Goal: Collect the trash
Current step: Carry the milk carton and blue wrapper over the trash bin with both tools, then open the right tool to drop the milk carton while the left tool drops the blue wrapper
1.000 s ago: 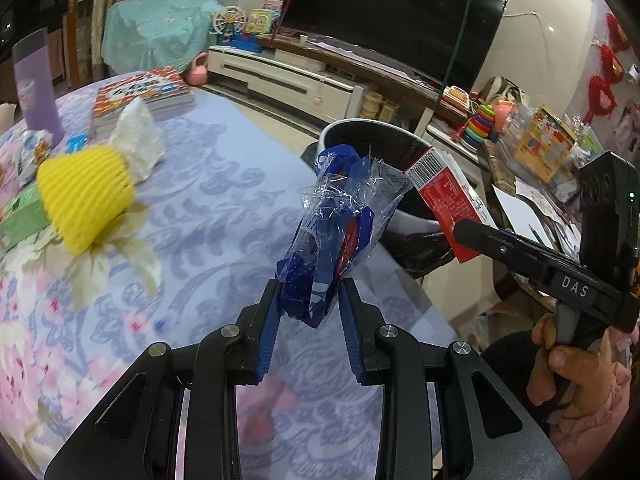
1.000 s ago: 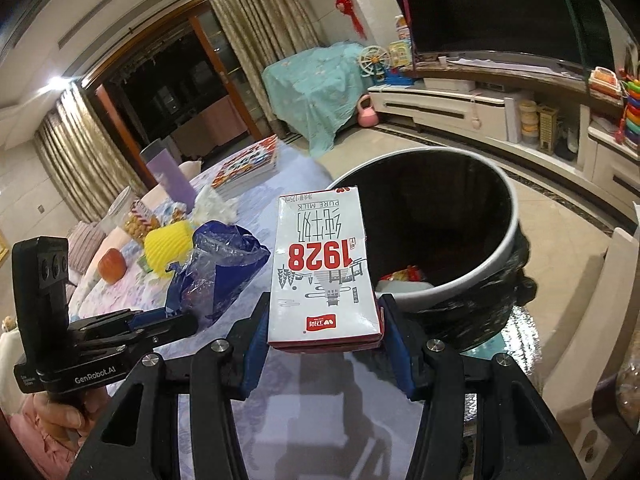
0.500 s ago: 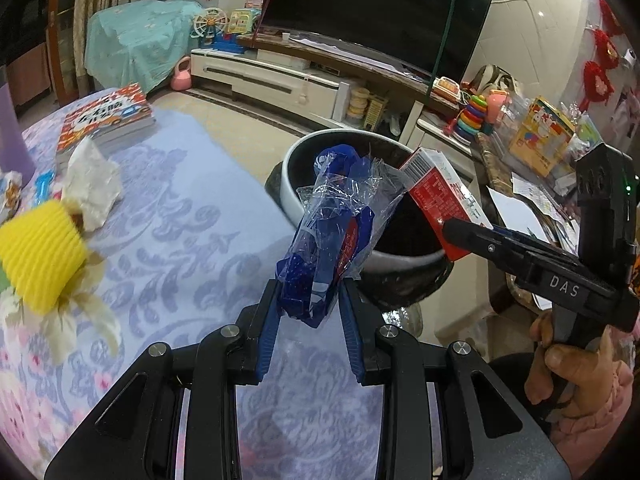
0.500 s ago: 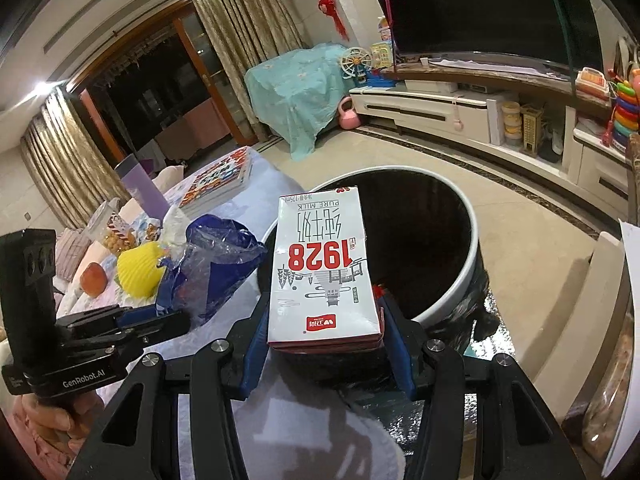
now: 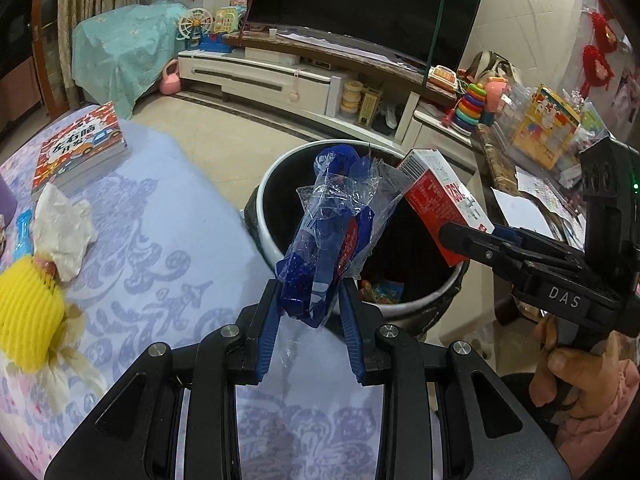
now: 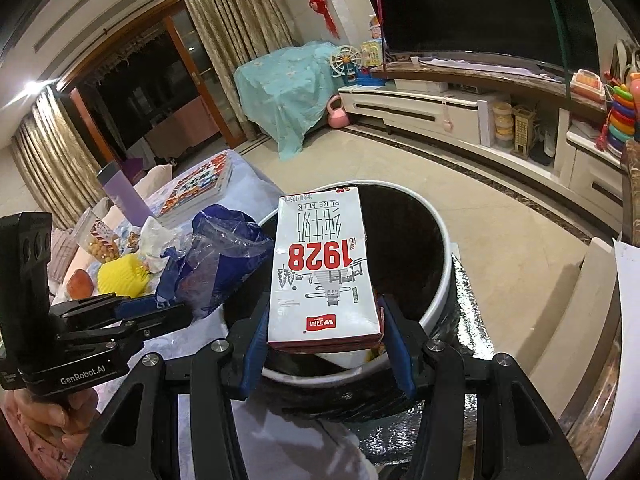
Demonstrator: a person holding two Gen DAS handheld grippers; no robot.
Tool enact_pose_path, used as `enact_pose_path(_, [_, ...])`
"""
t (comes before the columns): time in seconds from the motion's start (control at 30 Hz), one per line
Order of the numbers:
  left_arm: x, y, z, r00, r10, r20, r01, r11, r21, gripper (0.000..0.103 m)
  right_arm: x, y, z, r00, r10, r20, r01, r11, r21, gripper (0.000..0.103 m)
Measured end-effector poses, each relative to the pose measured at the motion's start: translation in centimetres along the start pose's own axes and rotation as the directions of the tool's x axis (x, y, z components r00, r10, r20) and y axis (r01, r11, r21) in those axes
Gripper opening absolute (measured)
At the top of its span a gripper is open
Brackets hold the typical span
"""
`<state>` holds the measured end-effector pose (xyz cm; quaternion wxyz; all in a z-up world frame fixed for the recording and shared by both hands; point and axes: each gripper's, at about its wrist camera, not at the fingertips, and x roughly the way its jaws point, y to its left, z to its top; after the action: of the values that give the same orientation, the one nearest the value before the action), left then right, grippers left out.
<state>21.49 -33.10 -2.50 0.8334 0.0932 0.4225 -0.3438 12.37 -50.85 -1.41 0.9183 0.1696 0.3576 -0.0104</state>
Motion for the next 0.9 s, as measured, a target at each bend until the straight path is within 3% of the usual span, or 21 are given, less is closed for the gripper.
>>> enact_pose_path(0.67, [2.5,-1.2,2.3,0.999,0.021,-0.028,-0.020,1.000,0.020,0.036,1.1,-1.1,1.0,1.000,-0.021,-0.018,0.021,1.000,0.011,0.054])
enact_pose_path(0.8, [2.5,-1.1,2.3,1.000,0.016,-0.022,-0.016,1.000,0.008,0.055,1.2,-1.4,1.1,1.000,-0.009,-0.023,0.009,0.999,0.031,0.060])
enact_pose_path(0.87, [2.3,-0.8,2.1,1.000,0.017,-0.015,-0.017,1.000,0.000,0.067,0.8,-1.4,1.0,1.000,-0.011,-0.014,0.012,0.999,0.038,0.070])
enact_pose_path(0.9, [2.1,-0.6,1.9,1.000,0.020,-0.010,-0.020,1.000,-0.007,0.068,0.7,-1.4,1.0,1.000,-0.007,-0.010,0.008,0.999,0.041,0.071])
